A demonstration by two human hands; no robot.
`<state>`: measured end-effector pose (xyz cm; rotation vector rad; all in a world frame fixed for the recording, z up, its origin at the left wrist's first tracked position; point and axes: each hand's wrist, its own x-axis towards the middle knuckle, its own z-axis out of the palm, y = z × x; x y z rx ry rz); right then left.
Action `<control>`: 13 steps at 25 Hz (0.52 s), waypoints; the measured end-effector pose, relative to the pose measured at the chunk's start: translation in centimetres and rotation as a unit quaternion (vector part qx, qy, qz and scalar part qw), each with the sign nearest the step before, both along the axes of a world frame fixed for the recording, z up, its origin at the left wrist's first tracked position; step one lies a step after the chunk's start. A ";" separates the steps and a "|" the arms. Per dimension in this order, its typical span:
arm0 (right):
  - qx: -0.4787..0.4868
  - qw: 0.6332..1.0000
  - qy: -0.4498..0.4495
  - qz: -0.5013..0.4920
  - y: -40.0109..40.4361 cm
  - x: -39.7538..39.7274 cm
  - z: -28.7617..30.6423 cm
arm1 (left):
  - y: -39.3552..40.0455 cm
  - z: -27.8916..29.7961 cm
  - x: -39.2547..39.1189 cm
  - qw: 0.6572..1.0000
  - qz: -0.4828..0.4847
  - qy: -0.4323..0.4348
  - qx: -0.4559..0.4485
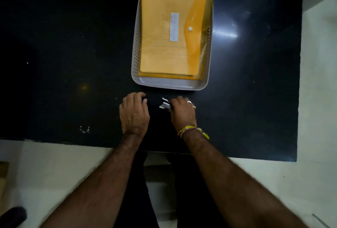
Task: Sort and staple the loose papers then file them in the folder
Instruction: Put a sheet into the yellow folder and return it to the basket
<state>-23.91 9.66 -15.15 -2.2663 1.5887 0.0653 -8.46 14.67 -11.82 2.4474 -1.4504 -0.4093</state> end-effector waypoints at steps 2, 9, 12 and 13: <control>0.030 0.996 0.035 0.080 -1.6 1.7 0.5 | 0.1 -0.5 0.8 0.998 -0.012 0.030 0.056; 0.092 0.993 0.071 0.037 -0.2 1.0 1.6 | -0.8 -0.8 1.0 0.979 -0.041 0.061 0.190; -0.030 0.998 -0.052 -0.028 -0.5 1.3 3.4 | -1.7 1.2 0.5 0.987 -0.037 0.064 0.144; -0.112 0.988 -0.095 -0.045 -0.9 1.5 4.1 | -1.8 2.1 0.4 0.994 -0.057 0.064 0.072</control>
